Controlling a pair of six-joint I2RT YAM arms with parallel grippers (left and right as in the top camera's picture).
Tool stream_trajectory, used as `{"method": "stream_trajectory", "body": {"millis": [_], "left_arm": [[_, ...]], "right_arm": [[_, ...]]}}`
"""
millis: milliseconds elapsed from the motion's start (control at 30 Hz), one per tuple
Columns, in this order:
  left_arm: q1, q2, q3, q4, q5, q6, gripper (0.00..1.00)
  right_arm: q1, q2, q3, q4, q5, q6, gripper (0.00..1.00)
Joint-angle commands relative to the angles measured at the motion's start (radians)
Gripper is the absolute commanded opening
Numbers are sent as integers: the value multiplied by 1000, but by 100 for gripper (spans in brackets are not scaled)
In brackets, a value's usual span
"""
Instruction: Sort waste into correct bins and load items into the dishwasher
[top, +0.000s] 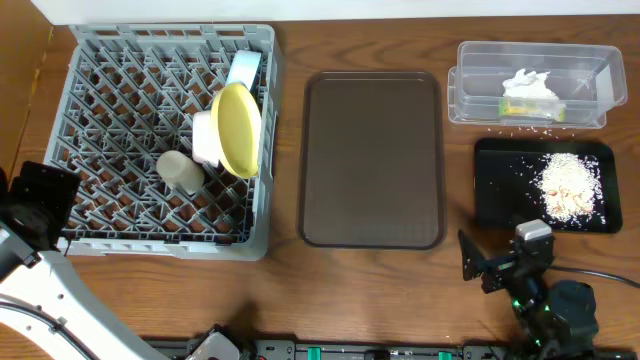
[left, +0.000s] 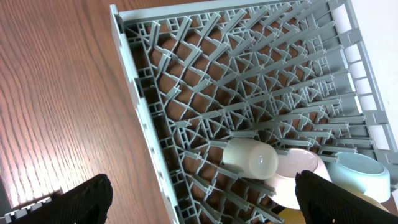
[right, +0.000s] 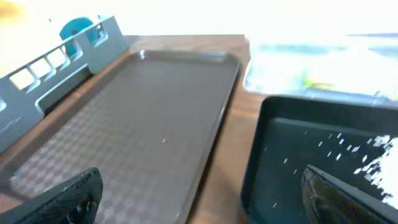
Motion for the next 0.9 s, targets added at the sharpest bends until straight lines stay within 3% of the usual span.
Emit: {"method": "stream_trajectory", "body": {"millis": [0,367,667,867], "left_arm": [[3,1,4,0,-6,-2,95],[3,1,4,0,-6,-2,95],[3,1,4,0,-6,-2,95],[3,1,4,0,-6,-2,95]], "right_arm": [[-21,-11,-9,44,-5,-68,99],[-91,-12,-120,325,-5,-80,99],[-125,-12,-117,363,64,-80,99],[-190,-11,-117,296,131,-81,99]]}}
